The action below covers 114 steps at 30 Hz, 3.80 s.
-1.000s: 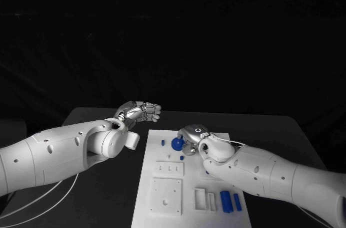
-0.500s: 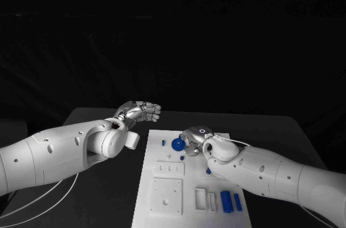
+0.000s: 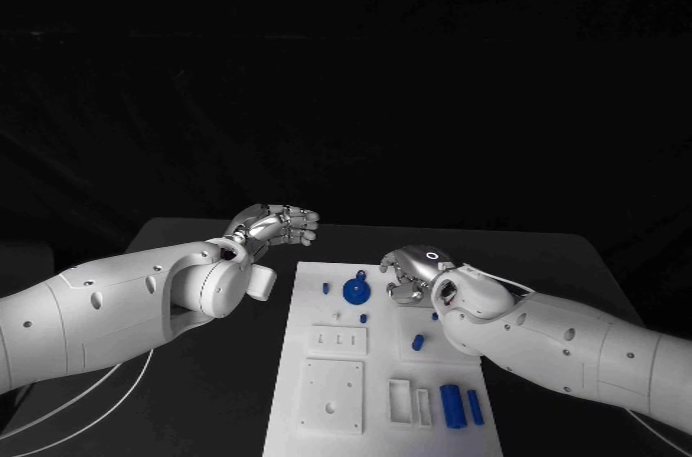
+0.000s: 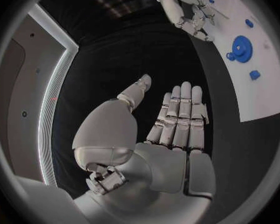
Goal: Assemble the parts on the task board
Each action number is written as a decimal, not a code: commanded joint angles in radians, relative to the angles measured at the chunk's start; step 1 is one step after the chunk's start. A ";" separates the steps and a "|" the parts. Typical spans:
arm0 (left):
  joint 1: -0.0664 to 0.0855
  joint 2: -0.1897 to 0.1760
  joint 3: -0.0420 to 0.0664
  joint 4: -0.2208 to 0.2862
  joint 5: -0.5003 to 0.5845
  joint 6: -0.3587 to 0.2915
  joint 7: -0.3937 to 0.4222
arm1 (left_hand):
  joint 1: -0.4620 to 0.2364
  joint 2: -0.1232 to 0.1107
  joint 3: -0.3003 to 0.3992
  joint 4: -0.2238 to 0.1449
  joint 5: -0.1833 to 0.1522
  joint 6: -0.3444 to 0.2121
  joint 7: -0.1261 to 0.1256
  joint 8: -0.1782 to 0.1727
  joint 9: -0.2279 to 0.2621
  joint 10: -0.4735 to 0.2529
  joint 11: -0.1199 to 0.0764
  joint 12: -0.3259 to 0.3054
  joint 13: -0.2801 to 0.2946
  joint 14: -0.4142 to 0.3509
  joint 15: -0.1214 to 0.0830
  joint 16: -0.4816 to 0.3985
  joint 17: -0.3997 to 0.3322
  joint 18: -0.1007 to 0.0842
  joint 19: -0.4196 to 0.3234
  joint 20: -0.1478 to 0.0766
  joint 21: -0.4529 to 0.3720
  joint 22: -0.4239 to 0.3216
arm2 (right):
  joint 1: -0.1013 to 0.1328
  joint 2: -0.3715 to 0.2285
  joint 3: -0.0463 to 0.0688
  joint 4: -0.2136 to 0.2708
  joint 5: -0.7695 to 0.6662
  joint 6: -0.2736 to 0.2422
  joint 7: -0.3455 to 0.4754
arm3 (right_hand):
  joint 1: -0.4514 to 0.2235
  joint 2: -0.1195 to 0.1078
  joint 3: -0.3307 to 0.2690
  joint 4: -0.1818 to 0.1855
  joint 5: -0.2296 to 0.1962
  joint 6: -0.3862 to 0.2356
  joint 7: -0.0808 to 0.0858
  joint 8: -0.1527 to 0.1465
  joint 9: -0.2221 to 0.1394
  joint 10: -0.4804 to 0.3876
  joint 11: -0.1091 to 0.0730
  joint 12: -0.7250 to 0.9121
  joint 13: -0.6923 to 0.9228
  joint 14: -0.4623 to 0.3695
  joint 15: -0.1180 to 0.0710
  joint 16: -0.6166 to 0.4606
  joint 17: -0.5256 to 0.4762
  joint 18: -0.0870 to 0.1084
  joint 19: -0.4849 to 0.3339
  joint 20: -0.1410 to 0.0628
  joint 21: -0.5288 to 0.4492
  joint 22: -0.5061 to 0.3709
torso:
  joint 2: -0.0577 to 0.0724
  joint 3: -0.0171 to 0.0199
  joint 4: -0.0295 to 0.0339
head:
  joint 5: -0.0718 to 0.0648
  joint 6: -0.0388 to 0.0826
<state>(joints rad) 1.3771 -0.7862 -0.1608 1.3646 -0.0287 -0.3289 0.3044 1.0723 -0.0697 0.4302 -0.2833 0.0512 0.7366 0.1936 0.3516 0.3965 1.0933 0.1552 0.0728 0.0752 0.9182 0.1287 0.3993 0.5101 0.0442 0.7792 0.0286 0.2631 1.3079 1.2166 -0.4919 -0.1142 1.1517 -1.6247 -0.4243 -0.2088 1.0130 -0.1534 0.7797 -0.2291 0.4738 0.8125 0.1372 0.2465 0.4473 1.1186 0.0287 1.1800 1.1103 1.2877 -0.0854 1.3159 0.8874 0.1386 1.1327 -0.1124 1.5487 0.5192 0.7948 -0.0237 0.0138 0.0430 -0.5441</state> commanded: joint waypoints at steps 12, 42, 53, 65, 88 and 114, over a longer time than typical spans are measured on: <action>0.001 -0.007 0.001 -0.003 -0.003 0.007 0.016 | -0.004 0.001 0.007 0.001 0.003 0.015 0.005 -0.002 0.000 0.016 0.002 0.003 0.002 0.005 0.002 -0.004 0.003 0.019 -0.006 0.002 0.006 0.022 | 0.022 -0.216 0.058 0.040 0.425 0.019 0.323 | -0.002 -0.036 -0.068 -0.008 -0.174 0.020 0.021 0.018 0.005 -0.010 0.015 0.010 -0.001 0.007 0.018 -0.011 0.009 0.123 0.000 -0.003 -0.011 0.011 | -0.008 0.0094 -0.0112 | -0.014 0.005; -0.006 0.002 0.000 -0.013 -0.002 0.020 0.019 | -0.004 0.002 0.007 -0.001 0.003 0.019 0.003 -0.002 0.001 0.028 -0.002 0.004 0.003 0.006 0.002 -0.006 0.005 0.018 -0.007 0.001 0.008 0.022 | -0.068 -0.153 0.058 -0.201 0.454 0.107 0.381 | 0.032 -0.019 -0.210 -0.060 -0.238 0.003 0.025 0.009 0.000 -0.030 0.018 0.015 -0.005 0.003 0.021 -0.021 0.021 0.123 -0.026 0.000 -0.018 0.031 | -0.019 0.0283 -0.0218 | -0.032 -0.017; -0.007 0.001 0.000 -0.012 -0.002 0.021 0.019 | -0.004 0.002 0.007 -0.001 0.003 0.018 0.004 -0.002 0.001 0.027 -0.002 0.003 0.003 0.006 0.002 -0.006 0.005 0.018 -0.007 0.001 0.008 0.021 | -0.082 -0.129 0.058 -0.235 0.457 0.118 0.375 | 0.028 -0.009 -0.219 -0.057 -0.234 0.004 0.025 0.009 -0.001 -0.031 0.019 0.016 -0.005 0.003 0.021 -0.021 0.023 0.123 -0.026 0.001 -0.019 0.033 | -0.020 0.0261 -0.0231 | -0.030 -0.024; -0.006 0.000 0.000 -0.010 -0.002 0.021 0.018 | -0.004 0.002 0.007 -0.001 0.003 0.018 0.004 -0.003 0.000 0.027 -0.001 0.003 0.003 0.006 0.002 -0.006 0.005 0.018 -0.007 0.001 0.008 0.021 | -0.090 -0.114 0.058 -0.248 0.457 0.108 0.371 | 0.041 0.010 -0.205 -0.055 -0.262 0.025 0.020 0.019 0.001 -0.030 0.014 0.019 -0.007 0.004 0.017 -0.023 0.026 0.123 -0.026 0.003 -0.021 0.038 | -0.021 0.0266 -0.0240 | -0.028 -0.029; -0.006 0.000 0.000 -0.010 -0.002 0.023 0.016 | -0.004 0.002 0.007 0.000 0.002 0.018 0.004 -0.003 0.000 0.027 -0.001 0.002 0.002 0.006 0.002 -0.007 0.005 0.018 -0.007 0.001 0.008 0.021 | -0.090 -0.104 0.058 -0.246 0.468 0.092 0.365 | 0.040 0.029 -0.116 -0.028 -0.377 0.068 0.008 0.032 -0.002 -0.021 0.003 0.023 -0.014 0.008 0.006 -0.030 0.035 0.123 -0.019 0.007 -0.026 0.052 | -0.022 0.0260 -0.0243 | -0.024 -0.031; -0.006 -0.001 0.000 -0.011 -0.002 0.023 0.015 | -0.005 0.002 0.006 0.000 0.002 0.018 0.004 -0.004 0.000 0.027 -0.001 0.001 0.002 0.005 0.002 -0.007 0.006 0.018 -0.008 0.002 0.008 0.021 | -0.090 -0.099 0.058 -0.249 0.455 0.076 0.353 | 0.051 0.042 -0.042 -0.014 -0.424 0.143 -0.019 0.068 0.010 -0.015 -0.023 0.021 -0.019 0.011 -0.019 -0.036 0.042 0.123 -0.015 0.005 -0.031 0.066 | -0.022 0.0264 -0.0244 | -0.023 -0.034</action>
<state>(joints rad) 1.3702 -0.7887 -0.1614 1.3516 -0.0287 -0.3193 0.3085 1.0723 -0.0697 0.4302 -0.2833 0.0512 0.7484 0.1925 0.3516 0.3965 1.1218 0.1516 0.0785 0.0785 0.9182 0.1287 0.3956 0.5143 0.0457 0.7792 0.0286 0.2669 1.3075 1.1272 -0.5921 -0.0566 0.9028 -1.1598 -0.3436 0.1472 1.0628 -0.1195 0.7334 -0.2432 0.0541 0.9374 0.1015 0.3108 0.4532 1.1029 0.0123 1.1964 1.0918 1.3001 -0.0981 1.2839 0.9285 0.1379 1.1145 -0.1050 1.5218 0.5839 0.7727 0.0025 -0.0106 0.0203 -0.5776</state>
